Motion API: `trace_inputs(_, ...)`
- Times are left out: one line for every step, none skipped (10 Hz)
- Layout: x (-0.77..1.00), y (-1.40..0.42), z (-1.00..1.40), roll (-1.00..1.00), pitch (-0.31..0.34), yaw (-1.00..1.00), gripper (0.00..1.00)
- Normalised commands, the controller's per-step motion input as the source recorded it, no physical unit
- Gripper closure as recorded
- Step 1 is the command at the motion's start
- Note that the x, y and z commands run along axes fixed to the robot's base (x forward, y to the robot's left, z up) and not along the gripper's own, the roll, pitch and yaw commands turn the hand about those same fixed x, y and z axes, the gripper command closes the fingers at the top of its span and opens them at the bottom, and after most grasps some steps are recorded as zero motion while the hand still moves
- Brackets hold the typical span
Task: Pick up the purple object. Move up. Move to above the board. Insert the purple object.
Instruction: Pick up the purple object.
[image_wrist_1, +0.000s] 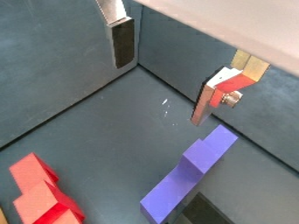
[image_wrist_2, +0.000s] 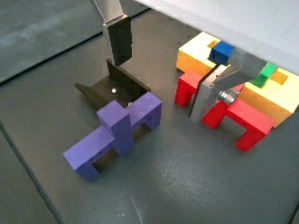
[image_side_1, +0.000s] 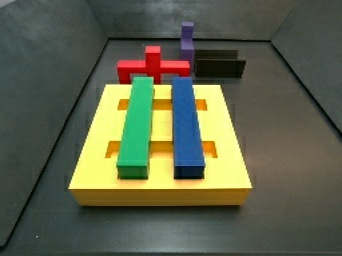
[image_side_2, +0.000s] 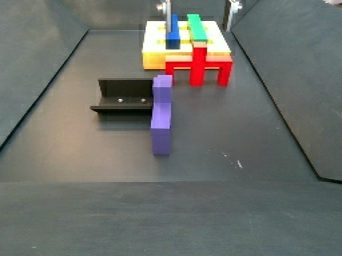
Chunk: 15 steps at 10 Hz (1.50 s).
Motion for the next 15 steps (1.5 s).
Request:
trace_inputs(0.11,0.00,0.00,0.06,0.010,0.00,0.00)
trace_inputs(0.68,0.00,-0.04,0.00,0.033,-0.28,0.00)
trace_inputs(0.77,0.08,0.00,-0.04,0.011,-0.42,0.00)
trace_inputs(0.73,0.11,0.10,-0.09,0.000,-0.49,0.00)
trace_inputs(0.63,0.13,0.12,-0.11,0.000,-0.59,0.00)
trace_inputs(0.53,0.19,0.09,-0.10,0.000,-0.68,0.00)
trace_inputs(0.42,0.22,0.00,-0.03,0.000,-0.79,0.00)
trace_inputs(0.32,0.17,-0.03,-0.01,0.000,-0.86,0.00)
trace_inputs(0.17,0.05,-0.07,-0.03,0.000,-0.96,0.00)
trace_inputs(0.10,0.00,-0.08,-0.03,0.000,-1.00,0.00)
trace_inputs(0.00,0.00,-0.18,-0.02,0.013,-1.00,0.00)
trace_inputs(0.00,0.00,-0.17,0.00,0.039,-1.00,0.00)
trace_inputs(-0.01,0.00,-0.20,0.00,0.027,-1.00,0.00)
trace_inputs(-0.01,0.00,-0.13,0.00,0.004,-1.00,0.00)
trace_inputs(0.00,0.00,-0.13,-0.01,0.000,-1.00,0.00)
